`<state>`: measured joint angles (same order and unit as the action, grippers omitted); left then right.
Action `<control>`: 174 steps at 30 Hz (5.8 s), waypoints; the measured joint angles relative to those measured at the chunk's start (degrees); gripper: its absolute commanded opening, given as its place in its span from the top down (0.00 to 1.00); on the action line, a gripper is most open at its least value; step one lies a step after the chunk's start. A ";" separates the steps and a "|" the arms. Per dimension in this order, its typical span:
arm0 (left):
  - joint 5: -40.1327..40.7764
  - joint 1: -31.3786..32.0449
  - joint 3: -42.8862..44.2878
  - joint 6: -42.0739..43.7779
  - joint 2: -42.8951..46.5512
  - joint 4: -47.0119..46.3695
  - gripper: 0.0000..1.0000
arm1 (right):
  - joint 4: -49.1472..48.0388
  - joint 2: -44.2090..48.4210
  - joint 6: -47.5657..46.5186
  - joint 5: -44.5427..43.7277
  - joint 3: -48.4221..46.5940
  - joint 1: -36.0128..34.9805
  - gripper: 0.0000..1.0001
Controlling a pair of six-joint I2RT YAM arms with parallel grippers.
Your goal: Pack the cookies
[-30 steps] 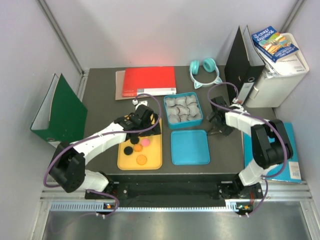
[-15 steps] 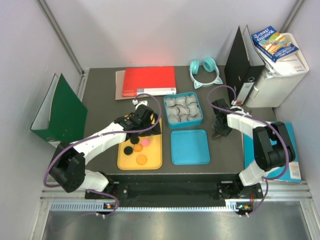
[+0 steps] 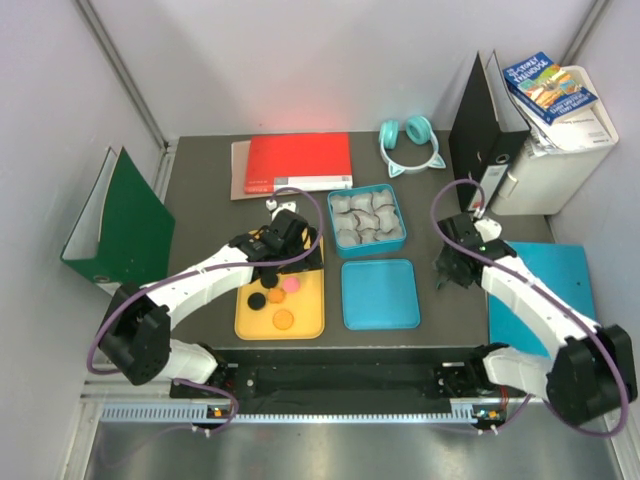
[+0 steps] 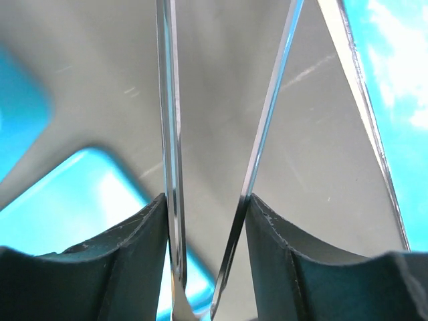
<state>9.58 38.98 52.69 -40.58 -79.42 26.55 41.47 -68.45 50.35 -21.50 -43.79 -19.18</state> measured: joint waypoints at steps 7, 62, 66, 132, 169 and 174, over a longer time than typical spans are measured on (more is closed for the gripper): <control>0.26 0.09 0.00 0.02 0.00 0.02 0.02 | 3.74 13.64 -2.36 -0.37 0.00 -6.25 0.53; -1.79 0.83 -1.38 -1.31 -1.73 -2.71 0.02 | 5.16 -1.16 -14.27 -1.70 -1.62 -4.04 0.01; -2.12 0.87 -1.53 -1.31 -1.73 -2.97 0.02 | 2.95 -1.84 -15.47 -1.01 -0.83 -4.02 0.01; -2.43 0.94 -3.17 -1.55 -3.41 -3.87 0.02 | 5.62 15.13 -12.90 1.70 -2.38 -3.56 0.70; 14.29 0.76 0.37 -2.84 4.55 3.06 0.02 | -0.13 15.13 -25.11 18.29 -16.90 -26.80 0.59; 20.76 -2.49 0.59 -4.39 12.66 5.11 0.02 | -2.32 7.32 -28.26 17.97 -17.84 -34.75 0.59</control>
<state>30.35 36.49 53.28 -44.97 -66.76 31.66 39.16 -61.12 22.09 -3.53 -61.63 -53.93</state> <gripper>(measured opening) 0.983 0.416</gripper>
